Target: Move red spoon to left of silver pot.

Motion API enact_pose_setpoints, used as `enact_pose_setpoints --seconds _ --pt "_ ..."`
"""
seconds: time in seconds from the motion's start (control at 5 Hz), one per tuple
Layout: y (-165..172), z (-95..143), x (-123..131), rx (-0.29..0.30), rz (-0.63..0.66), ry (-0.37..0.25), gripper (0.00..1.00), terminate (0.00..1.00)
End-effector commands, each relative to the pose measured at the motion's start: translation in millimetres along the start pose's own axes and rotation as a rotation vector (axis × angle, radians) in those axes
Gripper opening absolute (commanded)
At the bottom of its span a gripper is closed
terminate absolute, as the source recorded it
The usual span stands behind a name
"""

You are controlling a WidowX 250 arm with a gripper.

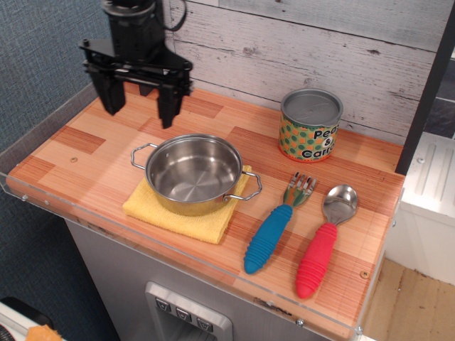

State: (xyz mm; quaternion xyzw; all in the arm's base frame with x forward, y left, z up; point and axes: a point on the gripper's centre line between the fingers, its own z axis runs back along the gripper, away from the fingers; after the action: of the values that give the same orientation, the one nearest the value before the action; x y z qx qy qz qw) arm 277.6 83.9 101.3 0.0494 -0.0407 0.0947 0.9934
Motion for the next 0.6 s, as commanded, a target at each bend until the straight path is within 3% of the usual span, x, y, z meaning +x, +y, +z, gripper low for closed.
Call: enact_pose_setpoints --seconds 0.0,0.2,0.4 --pt "-71.5 20.2 -2.3 -0.039 -0.151 -0.072 1.0 0.0" --pt "-108.2 21.8 -4.3 -0.039 -0.243 -0.089 1.0 0.0" --pt "-145.6 12.0 -7.0 -0.075 -0.247 -0.074 1.0 0.0"
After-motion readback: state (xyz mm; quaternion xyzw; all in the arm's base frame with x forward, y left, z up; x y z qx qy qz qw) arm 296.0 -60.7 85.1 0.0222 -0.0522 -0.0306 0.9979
